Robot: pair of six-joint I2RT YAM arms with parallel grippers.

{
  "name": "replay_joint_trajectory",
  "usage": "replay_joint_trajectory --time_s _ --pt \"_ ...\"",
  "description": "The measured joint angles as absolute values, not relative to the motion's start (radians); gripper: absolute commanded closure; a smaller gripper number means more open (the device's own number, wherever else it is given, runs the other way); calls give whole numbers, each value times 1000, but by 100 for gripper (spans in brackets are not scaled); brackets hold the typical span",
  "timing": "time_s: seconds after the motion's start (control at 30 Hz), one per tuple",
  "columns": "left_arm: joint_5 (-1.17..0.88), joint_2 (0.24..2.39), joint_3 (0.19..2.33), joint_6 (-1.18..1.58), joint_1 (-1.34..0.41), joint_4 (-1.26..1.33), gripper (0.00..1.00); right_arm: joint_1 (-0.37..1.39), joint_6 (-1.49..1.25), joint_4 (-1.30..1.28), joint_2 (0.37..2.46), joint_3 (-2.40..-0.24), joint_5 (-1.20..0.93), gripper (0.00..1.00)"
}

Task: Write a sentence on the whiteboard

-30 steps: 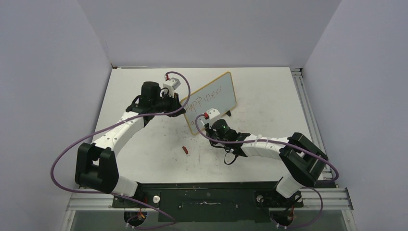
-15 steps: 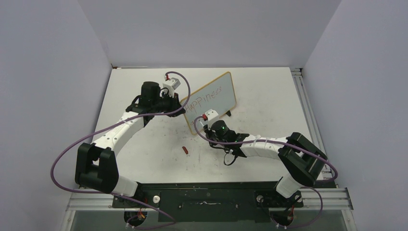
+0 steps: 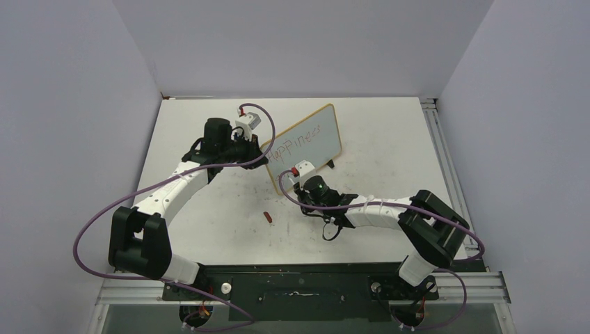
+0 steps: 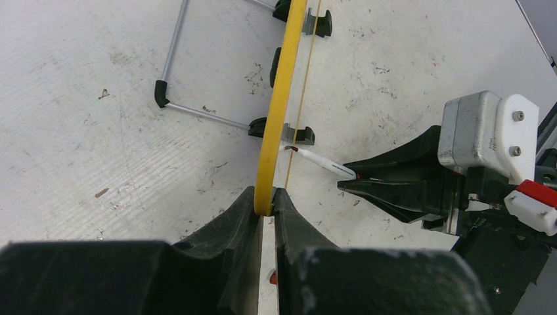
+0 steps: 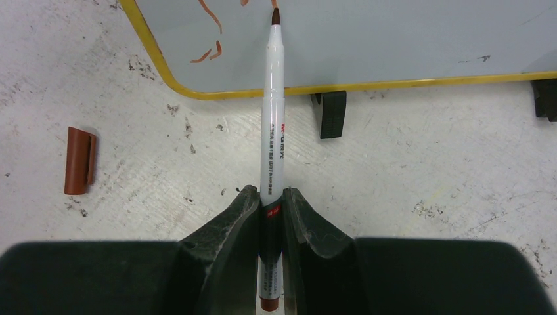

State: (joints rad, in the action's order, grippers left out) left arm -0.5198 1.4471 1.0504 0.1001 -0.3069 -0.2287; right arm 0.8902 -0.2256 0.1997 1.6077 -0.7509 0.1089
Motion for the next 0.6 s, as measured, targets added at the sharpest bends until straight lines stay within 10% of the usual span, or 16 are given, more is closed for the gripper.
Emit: replay_joint_trajectory --time_s 0.6 --pt "-520 1447 1050 100 -307 -229 100 870 -236 177 1612 -754 132 95"
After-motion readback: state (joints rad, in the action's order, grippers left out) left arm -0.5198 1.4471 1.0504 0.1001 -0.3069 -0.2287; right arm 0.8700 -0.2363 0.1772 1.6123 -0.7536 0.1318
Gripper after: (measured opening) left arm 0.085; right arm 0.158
